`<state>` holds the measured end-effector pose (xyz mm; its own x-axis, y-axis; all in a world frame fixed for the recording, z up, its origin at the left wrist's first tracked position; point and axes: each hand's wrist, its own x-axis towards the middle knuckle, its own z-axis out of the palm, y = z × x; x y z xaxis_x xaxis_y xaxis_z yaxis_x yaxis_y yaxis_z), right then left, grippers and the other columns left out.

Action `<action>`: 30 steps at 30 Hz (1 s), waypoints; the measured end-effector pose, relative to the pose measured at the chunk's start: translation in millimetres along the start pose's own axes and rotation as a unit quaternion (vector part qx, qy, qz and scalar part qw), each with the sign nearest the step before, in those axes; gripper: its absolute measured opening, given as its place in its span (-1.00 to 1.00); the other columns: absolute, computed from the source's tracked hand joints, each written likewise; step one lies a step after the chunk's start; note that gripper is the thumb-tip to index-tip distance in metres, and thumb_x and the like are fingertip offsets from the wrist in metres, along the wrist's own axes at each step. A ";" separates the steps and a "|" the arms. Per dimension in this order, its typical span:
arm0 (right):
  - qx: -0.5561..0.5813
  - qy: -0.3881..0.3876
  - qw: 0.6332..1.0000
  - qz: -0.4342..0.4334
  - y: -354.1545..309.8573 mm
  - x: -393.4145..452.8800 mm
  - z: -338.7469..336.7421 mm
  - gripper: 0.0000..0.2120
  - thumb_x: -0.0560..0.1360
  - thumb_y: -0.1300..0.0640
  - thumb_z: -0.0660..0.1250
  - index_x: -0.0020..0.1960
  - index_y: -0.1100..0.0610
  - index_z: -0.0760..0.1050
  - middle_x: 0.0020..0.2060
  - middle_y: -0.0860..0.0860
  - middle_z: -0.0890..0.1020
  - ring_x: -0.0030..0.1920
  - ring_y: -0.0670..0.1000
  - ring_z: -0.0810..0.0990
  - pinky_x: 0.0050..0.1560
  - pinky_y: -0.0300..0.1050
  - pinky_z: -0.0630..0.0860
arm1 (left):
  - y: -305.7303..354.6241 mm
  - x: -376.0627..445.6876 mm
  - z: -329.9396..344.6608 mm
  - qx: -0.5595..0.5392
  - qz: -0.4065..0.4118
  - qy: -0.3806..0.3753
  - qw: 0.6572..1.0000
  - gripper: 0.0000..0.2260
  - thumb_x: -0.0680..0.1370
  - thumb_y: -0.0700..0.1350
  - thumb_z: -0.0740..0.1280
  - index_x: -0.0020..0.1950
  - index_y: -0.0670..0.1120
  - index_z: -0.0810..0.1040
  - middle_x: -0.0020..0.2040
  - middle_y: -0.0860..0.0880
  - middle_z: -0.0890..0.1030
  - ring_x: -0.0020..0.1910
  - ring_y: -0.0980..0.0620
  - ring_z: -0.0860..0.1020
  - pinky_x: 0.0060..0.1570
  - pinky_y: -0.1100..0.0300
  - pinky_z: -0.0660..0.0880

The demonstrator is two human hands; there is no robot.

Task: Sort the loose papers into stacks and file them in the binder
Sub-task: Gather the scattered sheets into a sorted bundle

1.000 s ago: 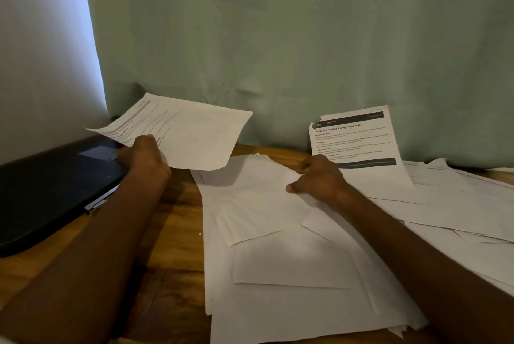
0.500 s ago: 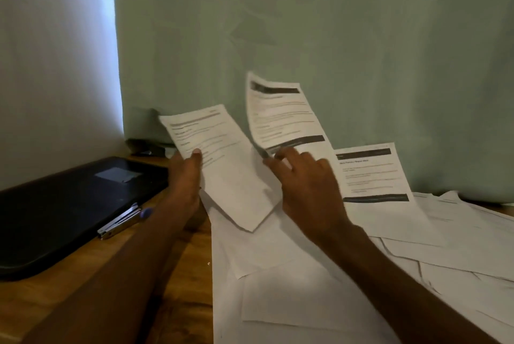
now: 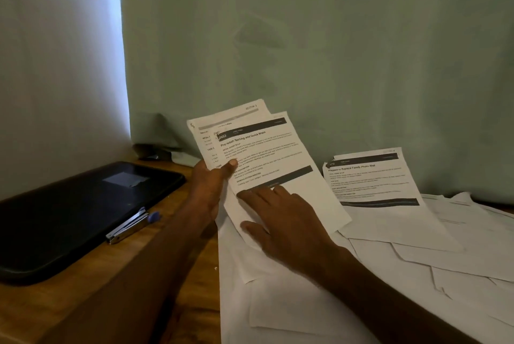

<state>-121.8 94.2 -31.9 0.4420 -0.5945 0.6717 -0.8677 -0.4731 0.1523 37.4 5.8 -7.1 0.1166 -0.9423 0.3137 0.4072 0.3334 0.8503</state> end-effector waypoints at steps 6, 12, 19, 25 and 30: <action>0.223 0.075 0.959 0.155 22.7 -2.2 -13.8 -0.43 0.56 -0.41 0.13 0.46 -0.17 0.33 0.35 -0.18 0.52 0.30 -0.14 0.47 0.35 0.02 0.48 | 3.3 4.8 -7.0 -0.067 -0.011 -0.046 0.997 -0.63 0.48 -0.27 0.51 0.24 -0.01 0.62 0.23 -0.13 0.68 0.22 -0.24 0.63 0.19 -0.41 0.51; 0.064 0.173 0.938 0.295 51.1 -1.9 -28.2 -0.34 0.57 -0.20 0.36 0.54 0.05 0.25 0.45 0.07 0.41 0.41 0.13 0.39 0.31 0.25 0.42 | 5.9 4.2 -7.6 -0.116 -0.012 -0.080 0.990 -0.50 0.45 -0.28 0.53 0.36 -0.08 0.55 0.30 -0.18 0.63 0.27 -0.29 0.60 0.24 -0.45 0.45; 0.353 0.141 0.825 0.419 83.7 -6.4 -44.7 -0.85 0.54 0.04 0.48 -0.18 0.06 0.66 -0.31 -0.10 0.68 -0.28 -0.15 0.59 -0.16 -0.16 0.46 | 6.3 5.4 -10.2 -0.089 -0.056 -0.039 0.994 -0.67 0.52 -0.17 0.51 0.27 -0.06 0.61 0.22 -0.15 0.68 0.20 -0.26 0.64 0.22 -0.40 0.50; 0.316 0.180 0.739 0.567 114.4 -22.0 -31.6 -0.87 0.54 0.15 0.46 0.06 0.15 0.69 -0.03 0.11 0.73 0.02 0.19 0.69 0.13 0.07 0.63 | 11.0 16.5 -24.3 0.063 -0.001 0.183 0.981 -0.82 0.66 -0.16 0.33 0.26 -0.12 0.58 0.14 -0.02 0.64 0.15 -0.06 0.62 0.12 0.05 0.55; 0.122 0.186 0.745 0.629 146.9 -41.5 -48.7 -0.68 0.58 0.11 0.38 0.26 0.28 0.53 0.22 0.27 0.62 0.21 0.35 0.59 0.20 0.17 0.53 | 13.9 20.3 -38.6 0.079 0.026 0.314 0.946 -0.70 0.68 -0.24 0.22 0.40 -0.26 0.46 0.33 -0.21 0.56 0.29 -0.15 0.56 0.17 0.17 0.49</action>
<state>-278.7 81.1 -2.1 -0.8192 -0.4667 0.3333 -0.4552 0.1754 -0.8730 80.4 -9.8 -5.2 0.6671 -0.7400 0.0861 0.2514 0.3324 0.9090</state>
